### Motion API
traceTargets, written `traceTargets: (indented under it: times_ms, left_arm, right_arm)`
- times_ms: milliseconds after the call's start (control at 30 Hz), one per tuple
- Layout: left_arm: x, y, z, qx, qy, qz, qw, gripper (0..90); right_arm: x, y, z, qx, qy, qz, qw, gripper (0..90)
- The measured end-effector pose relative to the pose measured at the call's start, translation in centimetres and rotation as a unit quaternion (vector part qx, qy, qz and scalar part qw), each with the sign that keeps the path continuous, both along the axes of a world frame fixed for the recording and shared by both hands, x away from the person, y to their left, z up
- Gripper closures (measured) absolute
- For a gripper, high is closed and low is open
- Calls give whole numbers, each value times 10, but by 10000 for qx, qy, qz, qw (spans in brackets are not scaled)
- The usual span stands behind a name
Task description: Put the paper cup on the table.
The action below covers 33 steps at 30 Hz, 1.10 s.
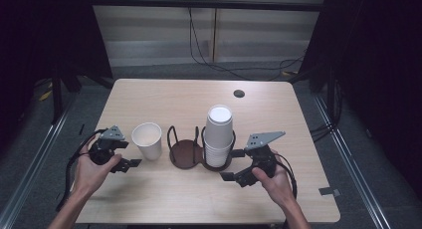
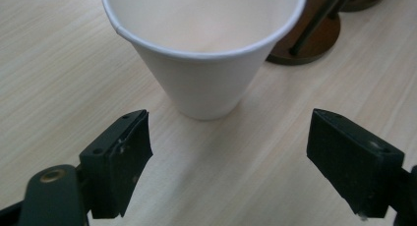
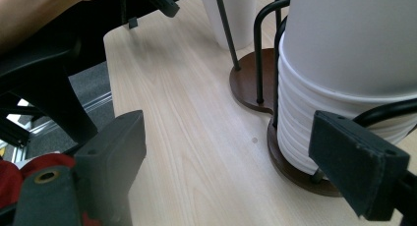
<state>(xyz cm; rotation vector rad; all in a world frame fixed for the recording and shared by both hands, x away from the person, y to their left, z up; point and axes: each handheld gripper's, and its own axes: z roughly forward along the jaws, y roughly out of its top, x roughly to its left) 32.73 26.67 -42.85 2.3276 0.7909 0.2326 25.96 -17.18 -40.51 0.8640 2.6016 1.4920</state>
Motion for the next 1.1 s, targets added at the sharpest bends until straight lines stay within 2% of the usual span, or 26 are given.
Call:
traceTargets:
  times_ms: [67, 167, 200, 267, 333, 500, 600, 633, 700, 733, 767, 800, 867, 933, 1000, 1067, 1100]
  left_arm:
    - [-3, 2, 0, -98, 51, 10, 9999, 180]
    - [-11, 6, 0, -423, -30, 38, 9991, 227]
    - [-13, 7, 0, -447, -22, 15, 9990, 223]
    - [-20, 8, -1, -579, -147, 27, 9982, 221]
    - [-26, 10, -2, -792, -159, 27, 9967, 220]
    - [-39, 9, -2, -1093, -355, 25, 9934, 220]
    - [-47, 8, -1, -1226, -470, 23, 9913, 220]
    - [-49, 7, -1, -1232, -460, 7, 9913, 220]
    - [-58, 4, -1, -1357, -545, 21, 9892, 220]
    - [-58, 4, -1, -1357, -545, 21, 9892, 219]
    - [-63, 0, -1, -1472, -573, 75, 9874, 219]
    - [-66, -2, -1, -1518, -526, 80, 9870, 203]
    - [-69, -8, -3, -1656, -392, -82, 9854, 187]
    - [-73, -15, -4, -1685, -421, -129, 9847, 187]
    - [-74, -21, -5, -1735, -348, -250, 9839, 187]
    - [-74, -26, -7, -1753, -408, -336, 9831, 186]
    - [-73, -30, -7, -1709, -437, -363, 9837, 186]
  right_arm:
    - [0, 0, 0, 3, 2, 15, 10000, 145]
    - [0, 0, 0, 1, 1, -20, 10000, 145]
    - [0, 0, -1, -9, -7, -61, 10000, 144]
    - [0, 0, -1, -12, -4, -68, 10000, 145]
    - [0, 0, -1, -16, -26, -83, 10000, 144]
    - [-2, -1, 0, -4, -90, -157, 9998, 145]
    - [-4, -2, 1, -16, -126, -187, 9997, 144]
    - [-5, -3, 1, -14, -144, -204, 9997, 145]
    - [-7, -6, 1, 3, -165, -259, 9995, 145]
    - [-7, -6, 1, 3, -165, -259, 9995, 145]
    - [-7, -7, 1, -6, -178, -287, 9994, 145]
    - [-8, -8, 0, 5, -182, -296, 9994, 145]
    - [-9, -9, -2, -14, -174, -338, 9993, 145]
    - [-9, -11, -4, 7, -155, -413, 9990, 144]
    - [-11, -10, -6, -6, -134, -430, 9990, 145]
    - [-13, -8, -7, -55, -148, -418, 9990, 144]
    - [-14, -8, -8, -84, -137, -414, 9990, 145]
